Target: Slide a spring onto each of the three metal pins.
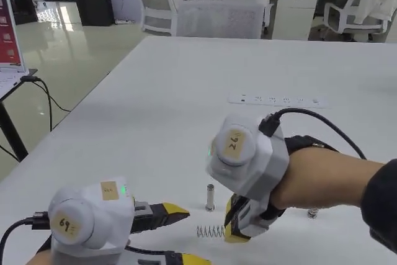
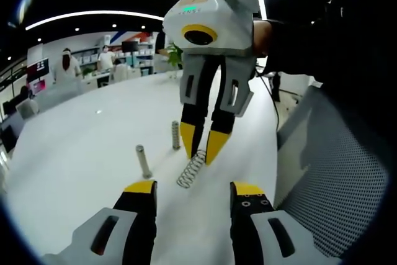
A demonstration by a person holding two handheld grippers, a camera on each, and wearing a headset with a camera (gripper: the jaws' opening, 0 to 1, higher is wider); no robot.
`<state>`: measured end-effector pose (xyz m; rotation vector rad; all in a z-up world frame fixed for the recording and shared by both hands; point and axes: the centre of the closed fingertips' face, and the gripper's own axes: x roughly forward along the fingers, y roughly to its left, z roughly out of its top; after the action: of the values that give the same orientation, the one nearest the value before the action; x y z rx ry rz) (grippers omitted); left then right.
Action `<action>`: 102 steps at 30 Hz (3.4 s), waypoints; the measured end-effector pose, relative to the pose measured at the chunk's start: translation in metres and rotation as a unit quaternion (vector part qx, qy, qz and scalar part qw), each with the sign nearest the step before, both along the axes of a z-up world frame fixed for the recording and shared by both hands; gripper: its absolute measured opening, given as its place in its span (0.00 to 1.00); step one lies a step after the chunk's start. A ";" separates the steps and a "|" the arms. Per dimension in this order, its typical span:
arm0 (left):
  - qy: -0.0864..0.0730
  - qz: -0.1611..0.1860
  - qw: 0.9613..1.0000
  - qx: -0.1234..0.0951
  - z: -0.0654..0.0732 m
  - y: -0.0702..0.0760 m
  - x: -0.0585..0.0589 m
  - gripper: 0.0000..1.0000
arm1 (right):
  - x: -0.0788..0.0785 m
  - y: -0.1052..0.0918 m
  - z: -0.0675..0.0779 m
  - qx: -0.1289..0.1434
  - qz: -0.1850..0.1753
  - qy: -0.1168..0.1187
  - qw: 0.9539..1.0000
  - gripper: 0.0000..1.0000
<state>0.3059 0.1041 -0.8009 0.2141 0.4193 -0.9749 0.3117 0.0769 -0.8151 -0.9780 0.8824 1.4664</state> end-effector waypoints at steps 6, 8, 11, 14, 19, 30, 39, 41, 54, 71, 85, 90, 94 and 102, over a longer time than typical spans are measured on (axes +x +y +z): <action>-0.009 -0.020 1.000 0.002 0.009 -0.006 -0.003 0.35 | -0.005 -0.005 0.010 0.003 0.005 -0.004 1.000 0.08; -0.014 -0.026 1.000 0.005 0.012 -0.007 -0.003 0.33 | -0.007 -0.006 0.014 0.005 0.008 -0.006 1.000 0.08; -0.021 -0.033 0.999 0.004 0.018 -0.010 -0.004 0.29 | -0.012 -0.003 0.019 0.012 0.013 -0.004 1.000 0.08; -0.027 -0.041 0.999 0.006 0.022 -0.011 -0.005 0.26 | -0.014 -0.003 0.021 0.013 0.017 -0.008 1.000 0.08; -0.040 -0.055 0.998 0.008 0.029 -0.015 -0.008 0.19 | -0.018 -0.001 0.027 0.018 0.025 -0.012 0.999 0.08; -0.048 -0.070 0.996 0.016 0.029 -0.019 -0.013 0.07 | -0.024 -0.002 0.033 0.021 0.038 -0.021 0.999 0.08; -0.047 -0.081 0.995 0.027 0.025 -0.022 -0.017 0.03 | -0.027 -0.003 0.041 0.027 0.042 -0.027 0.998 0.08; -0.047 -0.082 0.995 0.030 0.024 -0.023 -0.018 0.03 | -0.028 -0.002 0.043 0.029 0.043 -0.028 0.998 0.08; -0.039 -0.080 0.996 0.028 0.022 -0.022 -0.017 0.03 | -0.031 0.011 0.058 0.045 0.055 -0.046 0.996 0.08; -0.037 -0.076 0.996 0.018 0.022 -0.024 -0.017 0.03 | -0.038 0.032 0.069 0.073 0.070 -0.053 0.993 0.08; -0.038 -0.079 0.996 0.016 0.021 -0.026 -0.017 0.03 | -0.039 0.027 0.055 0.049 0.067 -0.037 0.996 0.13; -0.040 -0.081 0.996 0.014 0.022 -0.027 -0.017 0.03 | -0.039 0.026 0.049 0.038 0.069 -0.033 0.996 0.12; -0.043 -0.081 0.996 0.013 0.023 -0.027 -0.017 0.03 | -0.038 0.026 0.046 0.035 0.067 -0.028 0.997 0.11; -0.044 -0.082 0.996 0.015 0.022 -0.027 -0.017 0.03 | -0.036 0.026 0.043 0.034 0.059 -0.022 0.997 0.08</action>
<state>0.2892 0.0775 -0.7793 0.3212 0.3391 -1.1168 0.2756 0.1027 -0.7717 -1.0224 0.7502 1.5584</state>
